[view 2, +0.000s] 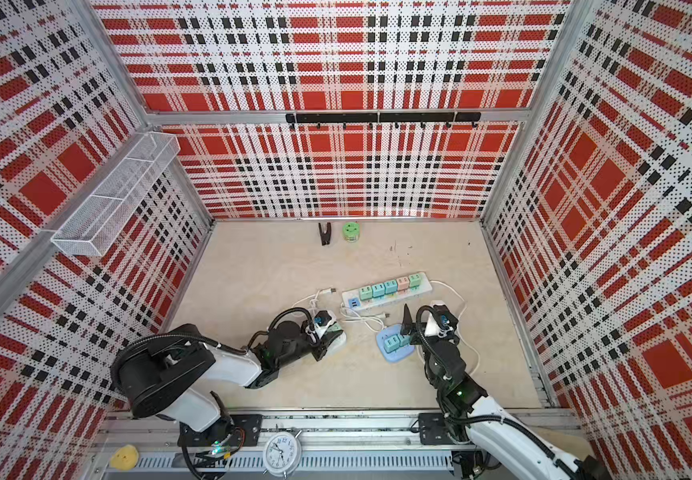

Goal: Insert the plug
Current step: 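Carry the mint-green adapter over the white square strip with the left gripper, then press the adapter into a socket of the white square strip and open the left gripper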

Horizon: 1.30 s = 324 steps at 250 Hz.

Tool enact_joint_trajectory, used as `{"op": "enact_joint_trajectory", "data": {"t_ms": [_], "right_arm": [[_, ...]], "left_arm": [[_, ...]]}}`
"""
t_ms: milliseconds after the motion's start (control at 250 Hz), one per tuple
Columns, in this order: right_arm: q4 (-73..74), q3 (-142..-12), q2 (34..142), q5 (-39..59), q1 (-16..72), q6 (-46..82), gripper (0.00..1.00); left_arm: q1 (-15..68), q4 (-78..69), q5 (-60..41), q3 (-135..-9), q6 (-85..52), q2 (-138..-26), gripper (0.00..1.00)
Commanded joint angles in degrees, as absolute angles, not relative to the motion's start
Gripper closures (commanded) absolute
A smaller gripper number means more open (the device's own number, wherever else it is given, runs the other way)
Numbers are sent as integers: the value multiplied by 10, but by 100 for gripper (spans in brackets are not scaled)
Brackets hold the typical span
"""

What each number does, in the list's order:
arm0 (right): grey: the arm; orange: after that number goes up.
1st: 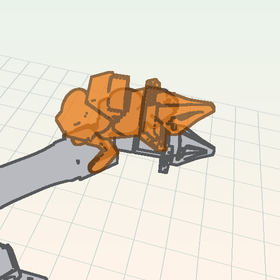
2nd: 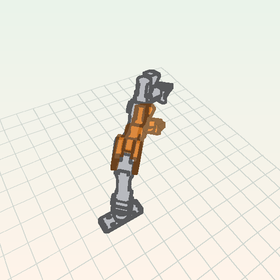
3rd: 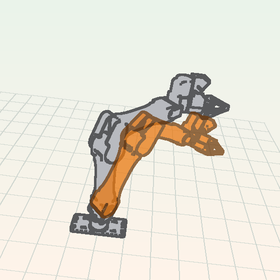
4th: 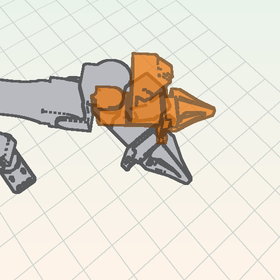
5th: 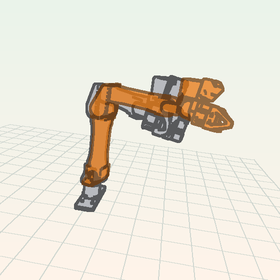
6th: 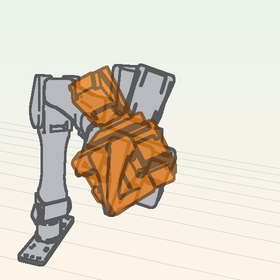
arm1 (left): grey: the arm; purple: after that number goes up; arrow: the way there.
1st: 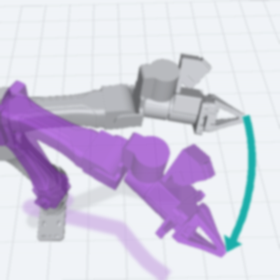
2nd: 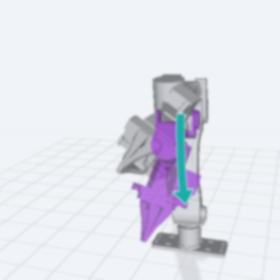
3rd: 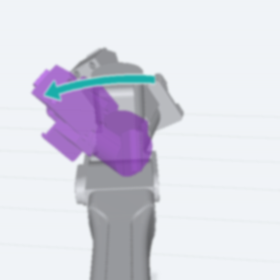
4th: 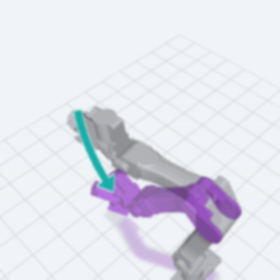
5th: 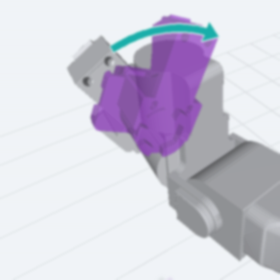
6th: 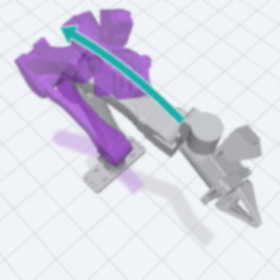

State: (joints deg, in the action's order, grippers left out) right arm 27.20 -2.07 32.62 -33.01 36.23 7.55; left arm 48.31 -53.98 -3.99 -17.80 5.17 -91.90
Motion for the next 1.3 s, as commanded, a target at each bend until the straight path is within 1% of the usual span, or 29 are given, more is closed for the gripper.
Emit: {"op": "enact_joint_trajectory", "data": {"t_ms": [0, 272, 444, 528, 636, 768, 956, 1105, 1117, 1165, 1225, 1253, 1293], "right_arm": [[293, -24, 330, -325, 359, 83, 0], [295, -27, 339, -326, 358, 85, 0], [292, -26, 335, -326, 358, 86, 0], [289, -26, 333, -325, 358, 87, 0], [289, -26, 330, -326, 357, 88, 0], [288, -26, 331, -325, 358, 89, 0], [285, -26, 327, -327, 357, 90, 0], [270, -37, 328, -343, 356, 102, 0], [265, -41, 328, -344, 356, 104, 0], [246, -56, 327, -350, 356, 113, 0], [211, -83, 324, -361, 355, 127, 0], [194, -97, 322, -374, 356, 138, 0], [145, -123, 317, -418, 356, 179, 0]], "left_arm": [[490, -484, -45, -161, 51, -956, 100], [486, -485, -41, -153, 41, -937, 100], [439, -459, -97, -166, 4, -950, 100], [431, -460, -111, -163, -3, -952, 100], [445, -459, -86, -161, 11, -961, 100], [495, -440, -8, -180, 36, -981, 100], [496, -434, -6, -192, 36, -1007, 100], [486, -429, -31, -192, 22, -985, 100], [484, -428, -33, -193, 21, -981, 95], [479, -423, -40, -194, 12, -961, 65], [476, -402, -42, -198, 1, -927, 39], [476, -390, -40, -201, -2, -907, 30], [477, -369, -36, -208, -7, -879, 22]]}}
